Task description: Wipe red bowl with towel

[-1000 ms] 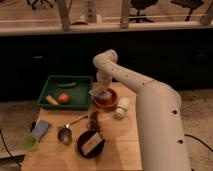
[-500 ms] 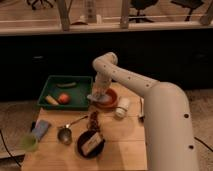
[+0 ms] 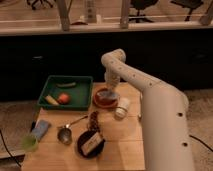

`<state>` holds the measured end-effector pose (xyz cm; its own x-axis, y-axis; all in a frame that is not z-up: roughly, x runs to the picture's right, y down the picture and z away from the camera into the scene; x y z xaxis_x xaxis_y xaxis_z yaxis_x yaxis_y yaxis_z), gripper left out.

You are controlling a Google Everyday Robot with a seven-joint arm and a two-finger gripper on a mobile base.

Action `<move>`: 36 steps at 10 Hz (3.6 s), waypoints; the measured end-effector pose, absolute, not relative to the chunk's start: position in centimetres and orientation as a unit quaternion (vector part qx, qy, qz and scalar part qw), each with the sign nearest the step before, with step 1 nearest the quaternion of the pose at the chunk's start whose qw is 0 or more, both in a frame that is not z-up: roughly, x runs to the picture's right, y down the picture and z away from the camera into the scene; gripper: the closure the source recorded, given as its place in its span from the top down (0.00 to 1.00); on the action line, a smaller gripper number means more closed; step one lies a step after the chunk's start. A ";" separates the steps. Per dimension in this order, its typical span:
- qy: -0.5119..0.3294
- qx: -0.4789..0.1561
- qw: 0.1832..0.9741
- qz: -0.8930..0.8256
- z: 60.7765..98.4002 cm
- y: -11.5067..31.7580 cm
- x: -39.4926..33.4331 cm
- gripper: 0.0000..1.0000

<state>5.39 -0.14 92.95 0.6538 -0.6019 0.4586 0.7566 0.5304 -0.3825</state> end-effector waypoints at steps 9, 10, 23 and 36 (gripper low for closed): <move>-0.145 -0.304 0.857 -0.390 94.4 -0.6 1.7 0.01; -0.148 -0.304 0.857 -0.390 94.3 -0.6 1.5 0.01; -0.147 -0.305 0.857 -0.389 94.4 -0.4 1.8 0.01; -0.147 -0.304 0.857 -0.390 94.4 -0.5 1.7 0.01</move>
